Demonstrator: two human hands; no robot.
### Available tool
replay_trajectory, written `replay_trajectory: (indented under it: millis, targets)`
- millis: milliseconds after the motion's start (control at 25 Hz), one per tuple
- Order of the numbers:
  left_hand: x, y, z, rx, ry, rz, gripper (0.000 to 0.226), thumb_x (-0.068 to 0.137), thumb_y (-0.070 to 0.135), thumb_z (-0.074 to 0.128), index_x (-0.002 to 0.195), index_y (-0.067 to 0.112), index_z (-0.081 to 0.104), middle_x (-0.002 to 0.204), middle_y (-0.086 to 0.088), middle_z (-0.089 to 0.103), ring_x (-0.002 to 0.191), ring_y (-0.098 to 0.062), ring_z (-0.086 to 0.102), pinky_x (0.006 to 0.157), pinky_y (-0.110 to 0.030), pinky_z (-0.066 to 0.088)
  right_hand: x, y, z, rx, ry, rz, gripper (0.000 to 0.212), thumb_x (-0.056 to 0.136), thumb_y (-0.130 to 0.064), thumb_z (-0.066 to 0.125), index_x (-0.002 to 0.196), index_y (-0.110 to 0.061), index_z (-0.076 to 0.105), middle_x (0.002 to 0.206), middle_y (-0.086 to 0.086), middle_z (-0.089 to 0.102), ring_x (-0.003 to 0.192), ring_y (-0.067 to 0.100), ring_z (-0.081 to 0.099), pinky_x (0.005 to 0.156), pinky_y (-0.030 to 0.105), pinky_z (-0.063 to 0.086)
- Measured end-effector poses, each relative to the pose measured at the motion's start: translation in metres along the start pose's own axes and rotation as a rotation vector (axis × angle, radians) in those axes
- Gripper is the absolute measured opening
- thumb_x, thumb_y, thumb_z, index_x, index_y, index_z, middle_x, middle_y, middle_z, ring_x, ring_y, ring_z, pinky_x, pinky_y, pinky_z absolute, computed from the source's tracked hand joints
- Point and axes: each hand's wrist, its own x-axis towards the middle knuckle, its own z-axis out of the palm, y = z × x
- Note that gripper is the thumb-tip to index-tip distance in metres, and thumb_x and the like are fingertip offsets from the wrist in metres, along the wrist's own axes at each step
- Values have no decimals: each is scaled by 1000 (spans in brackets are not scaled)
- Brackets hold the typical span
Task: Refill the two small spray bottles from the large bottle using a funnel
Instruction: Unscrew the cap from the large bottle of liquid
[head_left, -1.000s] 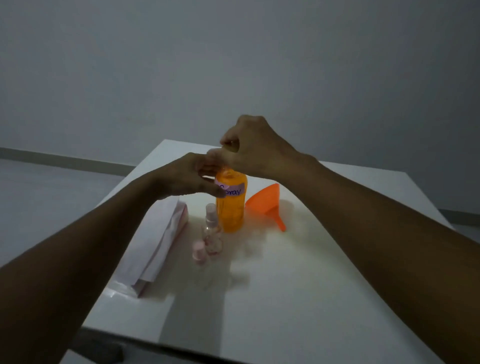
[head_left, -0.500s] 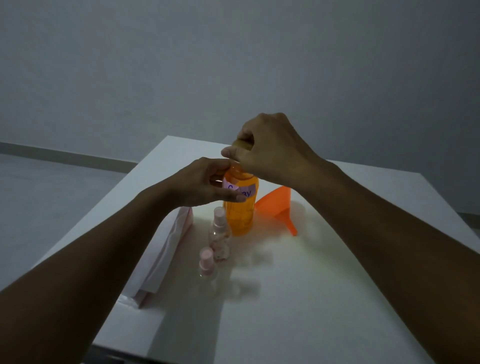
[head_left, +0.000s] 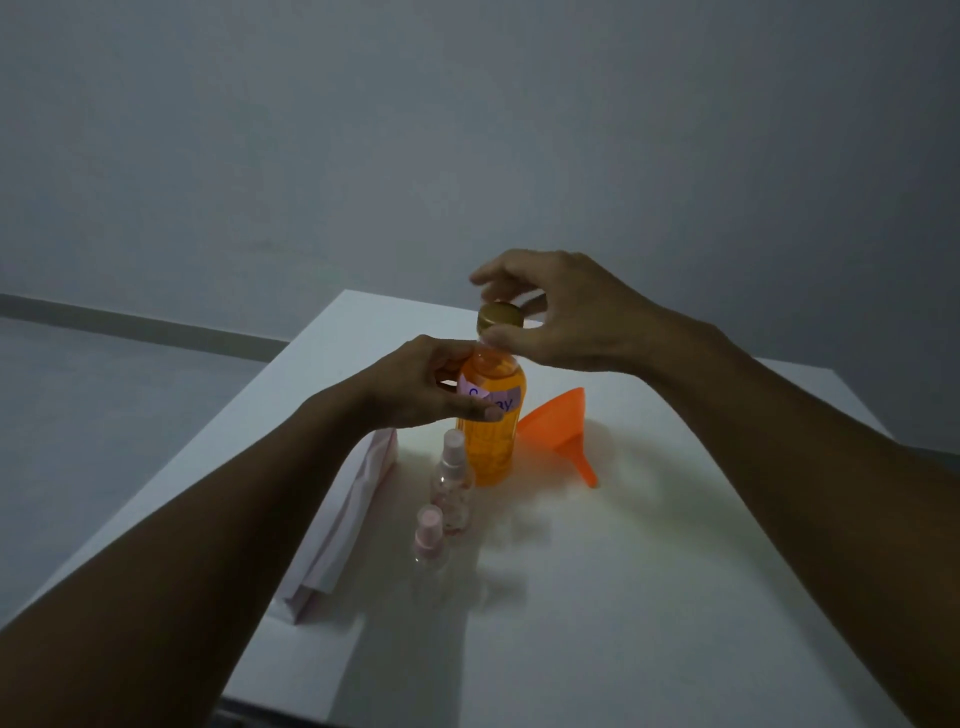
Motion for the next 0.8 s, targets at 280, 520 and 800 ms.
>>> replay_trajectory:
  millis: [280,520,800]
  targets:
    - [-1,-5,2,-79,43,-25,59,72,31,82,126,22,59,115,10,68,100,-7,67,80,-15,54,12,-12,-2,-347,-112,-46,33,94,-41,62,93,-10,73,86,3,64,74,19,63,57,26,44]
    - [-2,-6,4,-124,39,-50,59,74,29,80,128,23,57,118,8,67,102,-8,66,79,-14,53,11,-9,-18,-215,-247,-112,60,78,12,69,129,-21,63,134,-1,60,122,18,57,96,37,56]
    - [-4,-15,0,-64,-12,-87,64,67,28,86,124,19,58,113,5,69,99,-11,68,85,-27,57,19,-16,-10,-311,-123,116,68,78,-74,59,113,-16,70,105,0,70,89,16,66,71,26,48]
